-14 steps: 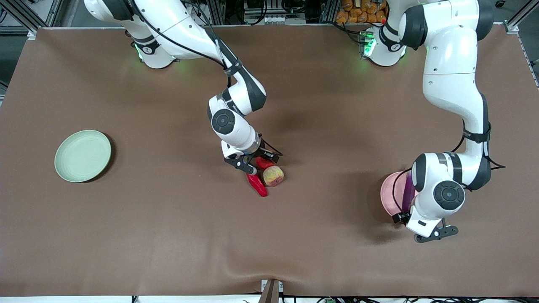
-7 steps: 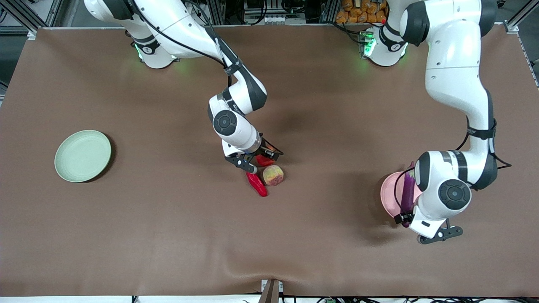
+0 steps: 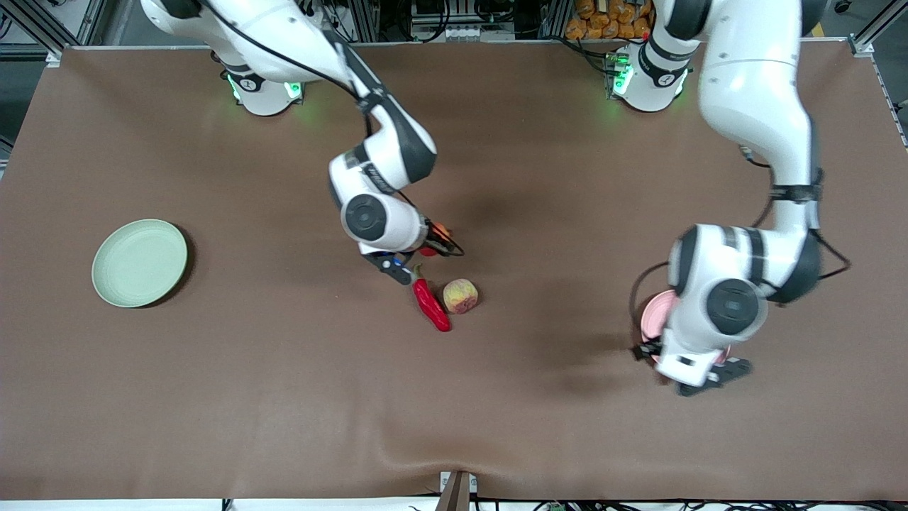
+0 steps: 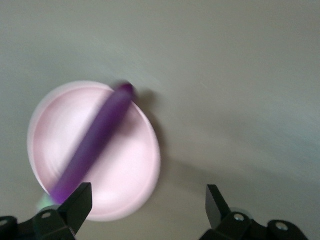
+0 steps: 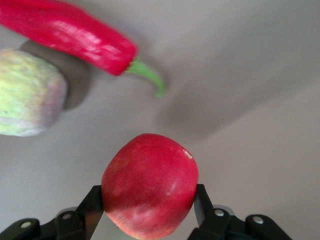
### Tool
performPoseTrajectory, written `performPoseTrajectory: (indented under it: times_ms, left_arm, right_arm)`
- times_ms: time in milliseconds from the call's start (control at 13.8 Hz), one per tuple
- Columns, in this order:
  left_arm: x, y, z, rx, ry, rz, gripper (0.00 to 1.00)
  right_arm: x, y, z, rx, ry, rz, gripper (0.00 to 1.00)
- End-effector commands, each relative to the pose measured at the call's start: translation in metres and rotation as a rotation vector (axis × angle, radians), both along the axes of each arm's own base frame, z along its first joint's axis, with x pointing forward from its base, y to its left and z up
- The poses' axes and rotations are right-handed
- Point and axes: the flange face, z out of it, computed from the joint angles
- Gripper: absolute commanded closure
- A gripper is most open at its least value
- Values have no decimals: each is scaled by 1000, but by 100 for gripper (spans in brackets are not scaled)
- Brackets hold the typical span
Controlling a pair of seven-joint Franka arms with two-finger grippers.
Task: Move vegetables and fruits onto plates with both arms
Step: 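Carry the apple to the green plate while the left gripper reaches the pepper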
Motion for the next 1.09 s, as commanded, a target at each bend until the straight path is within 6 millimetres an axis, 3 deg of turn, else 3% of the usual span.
performPoseTrajectory:
  times_ms: [0, 218, 363, 508, 580, 653, 725, 870, 1015]
  left_arm:
    - [-24, -59, 1, 9, -10, 107, 0]
    - [-56, -137, 2, -74, -7, 268, 0]
    - [-76, -176, 2, -82, -30, 435, 0]
    - [-99, -221, 7, -98, -65, 549, 0]
    - [-108, -242, 12, -116, -84, 595, 0]
    - [-124, -270, 12, -137, -103, 644, 0]
    - [-147, -302, 4, -154, -123, 689, 0]
    - [-165, -341, -2, -259, -183, 748, 0]
    - [-179, -371, -21, -352, -230, 720, 0]
  right_arm:
    - [16, -72, 54, 41, 65, 105, 100]
    - [29, -154, 84, -35, 99, 236, 100]
    - [34, -219, 92, -18, 120, 322, 100]
    - [31, -300, 86, -8, 126, 410, 100]
    - [29, -325, 82, -22, 135, 452, 100]
    - [29, -365, 75, -8, 151, 449, 100]
    - [26, -392, 64, 19, 157, 477, 100]
    - [22, -456, 51, 12, 140, 571, 100]
    - [15, -540, 34, 58, 72, 647, 100]
